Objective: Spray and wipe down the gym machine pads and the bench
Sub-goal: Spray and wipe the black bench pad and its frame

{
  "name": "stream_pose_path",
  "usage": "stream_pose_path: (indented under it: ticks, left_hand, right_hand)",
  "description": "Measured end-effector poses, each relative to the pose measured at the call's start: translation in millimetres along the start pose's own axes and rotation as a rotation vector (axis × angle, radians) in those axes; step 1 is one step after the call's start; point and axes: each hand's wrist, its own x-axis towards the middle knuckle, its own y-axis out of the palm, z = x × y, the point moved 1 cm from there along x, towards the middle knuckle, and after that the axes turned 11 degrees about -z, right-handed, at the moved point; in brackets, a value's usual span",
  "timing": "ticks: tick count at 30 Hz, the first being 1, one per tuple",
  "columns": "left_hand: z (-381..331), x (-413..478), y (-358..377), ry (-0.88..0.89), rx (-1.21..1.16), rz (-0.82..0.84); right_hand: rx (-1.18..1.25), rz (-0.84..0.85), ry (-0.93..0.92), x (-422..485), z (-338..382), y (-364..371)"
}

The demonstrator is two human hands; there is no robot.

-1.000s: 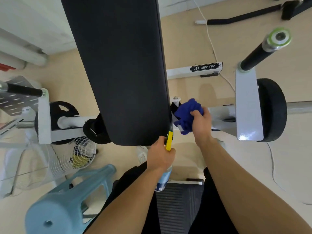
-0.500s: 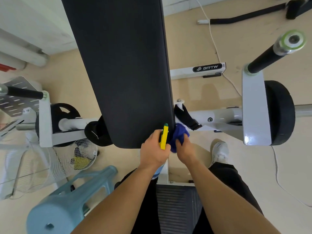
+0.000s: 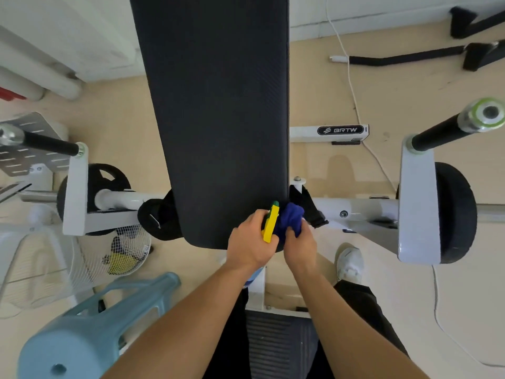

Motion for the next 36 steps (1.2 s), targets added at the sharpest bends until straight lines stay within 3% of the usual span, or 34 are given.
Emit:
stream_pose_path:
  ticks: [5,7,12,16,23,27,31,36]
  left_hand:
    - [1,-2,-30,-0.041,-0.031,-0.062]
    - [9,-2,-48,-0.096,-0.097,-0.133]
    - [49,7,-110,-0.349,-0.328,-0.315]
    - [91,15,-165,-0.449,-0.425,-0.505]
    - [173,35,-258,-0.511,-0.490,-0.745]
    - [214,49,-288,-0.524,-0.499,-0.762]
    - [235,58,-293,-0.479,-0.423,-0.677]
    - [248,54,-290,-0.561,-0.498,-0.768]
  right_hand:
    - [-0.381,0.154,0.169,11,38,-3]
    - [-0.314,0.223,0.238,1,73,1]
    - [0.078,0.364,0.021,-57,176,54]
    - [0.399,0.605,0.037,-94,237,113]
    - [0.355,0.627,-0.020,-130,291,233]
    - [0.337,0.598,-0.112,-136,306,283]
    - [0.414,0.610,-0.189,-139,310,312]
    - [0.459,0.681,-0.261,-145,308,339]
